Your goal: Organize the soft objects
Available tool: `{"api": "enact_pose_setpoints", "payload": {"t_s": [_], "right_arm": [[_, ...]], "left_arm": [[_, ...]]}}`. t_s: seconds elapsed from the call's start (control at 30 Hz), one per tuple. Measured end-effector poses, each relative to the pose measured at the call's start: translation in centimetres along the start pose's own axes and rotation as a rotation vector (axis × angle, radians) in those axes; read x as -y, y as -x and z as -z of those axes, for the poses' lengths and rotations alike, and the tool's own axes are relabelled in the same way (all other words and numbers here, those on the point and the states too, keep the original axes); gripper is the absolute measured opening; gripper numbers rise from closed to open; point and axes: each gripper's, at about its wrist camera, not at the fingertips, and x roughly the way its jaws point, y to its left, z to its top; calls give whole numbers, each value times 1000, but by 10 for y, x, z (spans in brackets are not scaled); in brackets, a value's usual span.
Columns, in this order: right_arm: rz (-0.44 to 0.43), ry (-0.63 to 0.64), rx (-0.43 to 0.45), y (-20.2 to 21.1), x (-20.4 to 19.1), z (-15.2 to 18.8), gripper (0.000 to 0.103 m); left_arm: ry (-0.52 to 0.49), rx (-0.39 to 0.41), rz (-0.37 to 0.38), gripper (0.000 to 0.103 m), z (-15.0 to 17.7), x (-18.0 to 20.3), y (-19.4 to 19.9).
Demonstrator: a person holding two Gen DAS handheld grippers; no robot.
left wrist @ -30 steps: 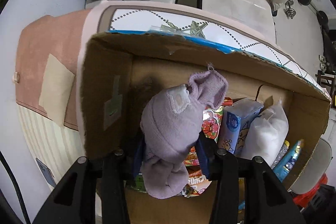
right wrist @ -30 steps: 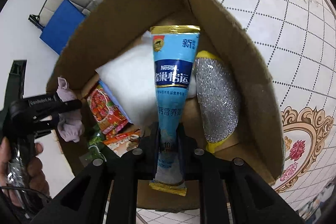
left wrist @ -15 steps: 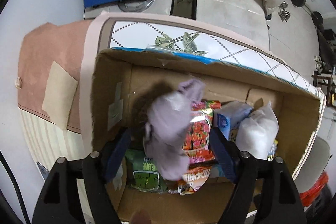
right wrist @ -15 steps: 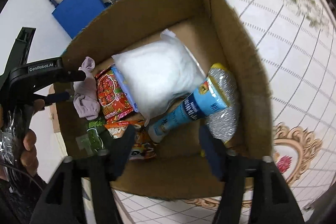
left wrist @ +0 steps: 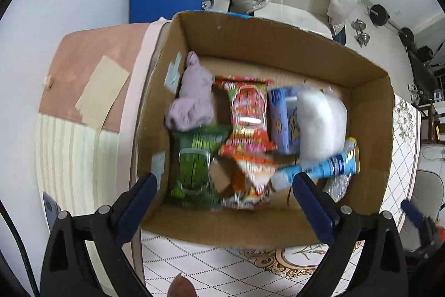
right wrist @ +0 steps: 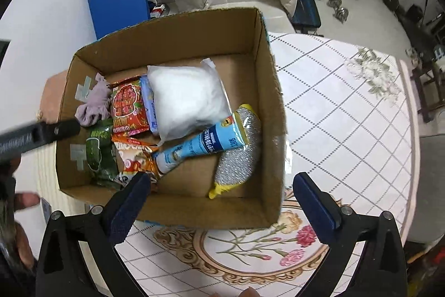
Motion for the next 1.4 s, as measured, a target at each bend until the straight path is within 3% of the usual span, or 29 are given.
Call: {"api": "enact_pose_setpoints", "payload": {"t_s": [0.23, 0.63, 0.87, 1.1, 1.4], "right_arm": [[39, 37, 53, 18, 2, 14, 103], [49, 31, 96, 50, 16, 30, 103], [5, 37, 197, 128, 25, 59, 103], [-24, 60, 298, 210, 29, 96, 103], [-1, 96, 404, 291, 27, 138, 103]], "left_arm": [[-19, 85, -43, 101, 44, 10, 22], [-59, 184, -67, 101, 74, 31, 65], [-105, 292, -77, 101, 107, 50, 129], [-102, 390, -39, 101, 148, 56, 199], [-120, 459, -12, 101, 188, 61, 252]]}}
